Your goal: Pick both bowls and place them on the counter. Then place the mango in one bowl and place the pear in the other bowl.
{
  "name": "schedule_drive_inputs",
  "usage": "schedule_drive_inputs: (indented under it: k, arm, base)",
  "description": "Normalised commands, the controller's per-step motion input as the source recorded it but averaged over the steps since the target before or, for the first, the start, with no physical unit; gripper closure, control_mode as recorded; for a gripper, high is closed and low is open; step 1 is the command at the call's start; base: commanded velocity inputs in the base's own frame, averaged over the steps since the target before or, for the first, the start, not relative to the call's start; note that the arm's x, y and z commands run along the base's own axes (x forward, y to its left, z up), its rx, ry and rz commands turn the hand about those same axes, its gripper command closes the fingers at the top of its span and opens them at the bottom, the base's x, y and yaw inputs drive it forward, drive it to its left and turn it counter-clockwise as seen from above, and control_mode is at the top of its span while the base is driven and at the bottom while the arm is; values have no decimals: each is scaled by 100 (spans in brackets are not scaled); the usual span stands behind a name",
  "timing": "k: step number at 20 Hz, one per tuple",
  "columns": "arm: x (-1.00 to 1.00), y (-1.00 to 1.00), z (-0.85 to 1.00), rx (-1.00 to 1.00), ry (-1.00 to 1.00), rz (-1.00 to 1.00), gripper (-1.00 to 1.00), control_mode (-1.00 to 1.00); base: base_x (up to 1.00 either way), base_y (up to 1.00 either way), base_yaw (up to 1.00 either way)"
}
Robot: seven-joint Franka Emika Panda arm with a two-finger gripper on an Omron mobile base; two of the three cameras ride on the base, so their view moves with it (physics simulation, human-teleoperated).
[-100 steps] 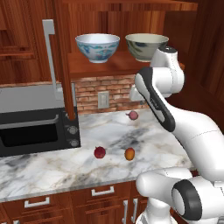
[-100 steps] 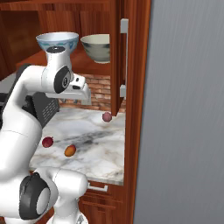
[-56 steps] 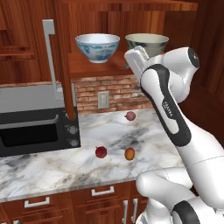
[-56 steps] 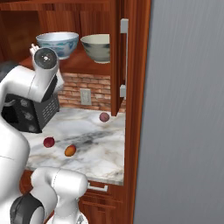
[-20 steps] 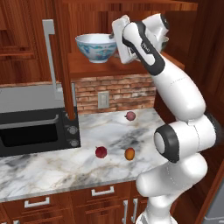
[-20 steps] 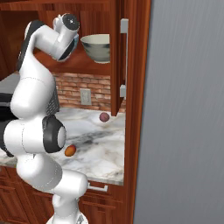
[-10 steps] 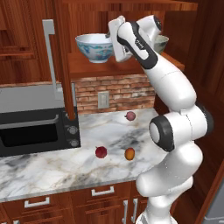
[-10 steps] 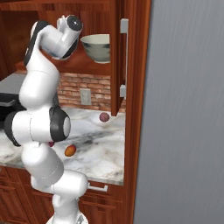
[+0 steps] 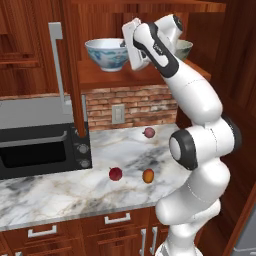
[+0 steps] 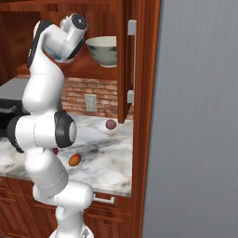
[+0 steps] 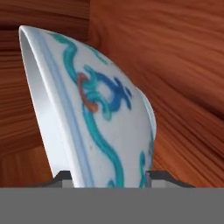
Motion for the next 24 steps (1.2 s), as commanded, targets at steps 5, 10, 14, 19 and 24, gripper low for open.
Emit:
schedule_drive_inputs:
  k: [5,10,14,19,24]
  arm:
    - [-41,2,-32,0,3,0,100,-100]
    - [-68,0,-22,0,5,0,100,-100]
    - [-63,0,-1,6,12,0,100,-100]
    - [-78,-12,0,11,1,0,100,-100]
    - [-87,-14,0,8,0,-1,100,-100]
  base:
    - [0,0,0]
    - [0,0,0]
    - [0,0,0]
    - [0,0,0]
    - [0,0,0]
